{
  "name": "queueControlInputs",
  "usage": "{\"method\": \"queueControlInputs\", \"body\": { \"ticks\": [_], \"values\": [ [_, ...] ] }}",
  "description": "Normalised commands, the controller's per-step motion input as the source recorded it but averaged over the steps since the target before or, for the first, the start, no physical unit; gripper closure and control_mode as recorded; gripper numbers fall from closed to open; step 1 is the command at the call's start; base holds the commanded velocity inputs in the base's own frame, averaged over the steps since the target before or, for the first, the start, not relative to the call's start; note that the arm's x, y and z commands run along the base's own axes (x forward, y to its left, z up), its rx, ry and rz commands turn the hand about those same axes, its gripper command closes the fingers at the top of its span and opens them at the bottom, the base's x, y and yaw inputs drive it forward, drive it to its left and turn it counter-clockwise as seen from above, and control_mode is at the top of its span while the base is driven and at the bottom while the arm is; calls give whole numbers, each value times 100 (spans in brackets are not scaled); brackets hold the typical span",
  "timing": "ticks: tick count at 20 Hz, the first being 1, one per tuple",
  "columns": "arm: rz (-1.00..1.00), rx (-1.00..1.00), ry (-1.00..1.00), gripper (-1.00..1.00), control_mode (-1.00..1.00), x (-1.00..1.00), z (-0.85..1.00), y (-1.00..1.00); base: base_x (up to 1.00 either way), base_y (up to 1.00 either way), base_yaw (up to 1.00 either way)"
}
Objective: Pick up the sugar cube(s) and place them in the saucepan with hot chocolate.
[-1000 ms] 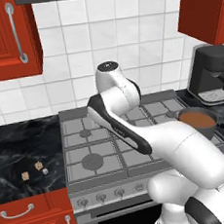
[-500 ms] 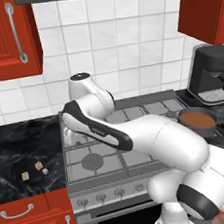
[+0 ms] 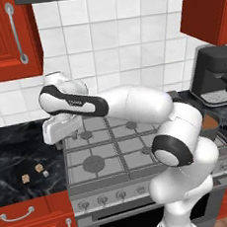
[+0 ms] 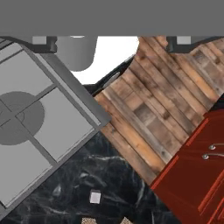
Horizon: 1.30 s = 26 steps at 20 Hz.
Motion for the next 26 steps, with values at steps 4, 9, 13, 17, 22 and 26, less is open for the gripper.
{"method": "queueControlInputs", "body": {
  "ticks": [4, 9, 13, 17, 22, 26],
  "values": [
    [0, -9, -20, -100, -100, 0, -36, 22, 0, 0, 0],
    [0, -5, -20, -100, -100, 0, -51, 17, 0, 0, 0],
    [0, 0, -12, -100, -100, 0, -53, 37, 0, 0, 0],
    [0, 0, -5, -100, -100, 7, -47, 46, 0, 0, 0],
    [0, 0, 2, -100, -100, 5, -28, 14, 0, 0, 0],
    [0, 0, 3, -100, -100, 30, -48, 0, 0, 0, 0]
  ]
}}
